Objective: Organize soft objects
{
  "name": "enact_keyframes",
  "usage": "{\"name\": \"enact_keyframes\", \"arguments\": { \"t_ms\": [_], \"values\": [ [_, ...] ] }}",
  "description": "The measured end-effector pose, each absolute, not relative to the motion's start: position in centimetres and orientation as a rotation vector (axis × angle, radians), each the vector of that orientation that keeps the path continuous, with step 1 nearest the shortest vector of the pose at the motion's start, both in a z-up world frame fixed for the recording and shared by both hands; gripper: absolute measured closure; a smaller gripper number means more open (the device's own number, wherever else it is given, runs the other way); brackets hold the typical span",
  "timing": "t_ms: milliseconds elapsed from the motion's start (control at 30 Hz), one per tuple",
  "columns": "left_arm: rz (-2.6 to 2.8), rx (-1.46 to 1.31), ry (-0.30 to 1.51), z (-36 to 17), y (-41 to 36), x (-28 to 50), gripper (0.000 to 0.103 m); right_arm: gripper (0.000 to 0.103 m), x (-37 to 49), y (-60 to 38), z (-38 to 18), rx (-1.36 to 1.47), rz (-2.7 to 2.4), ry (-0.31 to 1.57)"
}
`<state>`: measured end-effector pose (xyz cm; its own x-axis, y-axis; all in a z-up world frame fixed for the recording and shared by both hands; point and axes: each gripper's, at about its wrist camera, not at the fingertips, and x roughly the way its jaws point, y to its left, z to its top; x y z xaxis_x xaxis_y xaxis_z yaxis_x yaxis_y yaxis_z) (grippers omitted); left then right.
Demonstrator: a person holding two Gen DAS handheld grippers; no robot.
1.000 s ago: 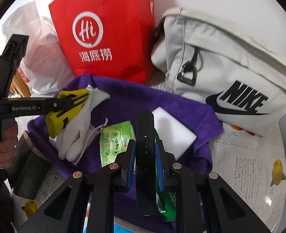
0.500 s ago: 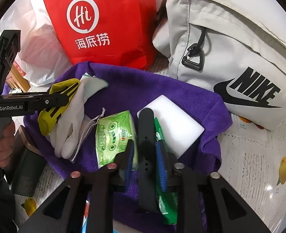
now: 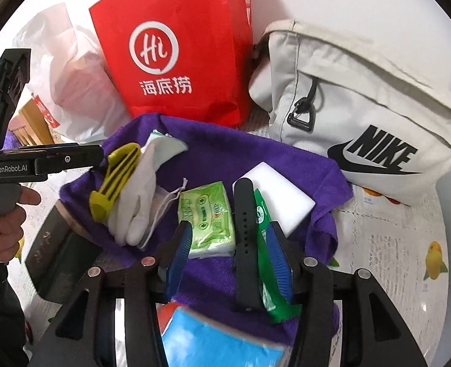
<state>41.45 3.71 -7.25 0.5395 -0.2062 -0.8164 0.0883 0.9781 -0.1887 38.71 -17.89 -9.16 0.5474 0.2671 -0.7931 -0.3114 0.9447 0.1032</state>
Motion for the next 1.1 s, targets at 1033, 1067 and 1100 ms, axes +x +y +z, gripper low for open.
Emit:
{"name": "enact_keyframes", "arguments": {
  "t_ms": [1033,1067,1100],
  "values": [
    [-0.030,-0.070,0.828,0.2,2.9,17.0,0.001,0.008,16.2,-18.2,-1.5,0.026,0.236,0.760],
    [-0.019,-0.060,0.818,0.4,2.6,16.0,0.001,0.007,15.3,-18.1,-1.3,0.009,0.227,0.754],
    [-0.011,-0.051,0.810,0.5,2.5,15.3,0.001,0.007,14.5,-18.0,-1.2,-0.001,0.218,0.745]
  ]
}}
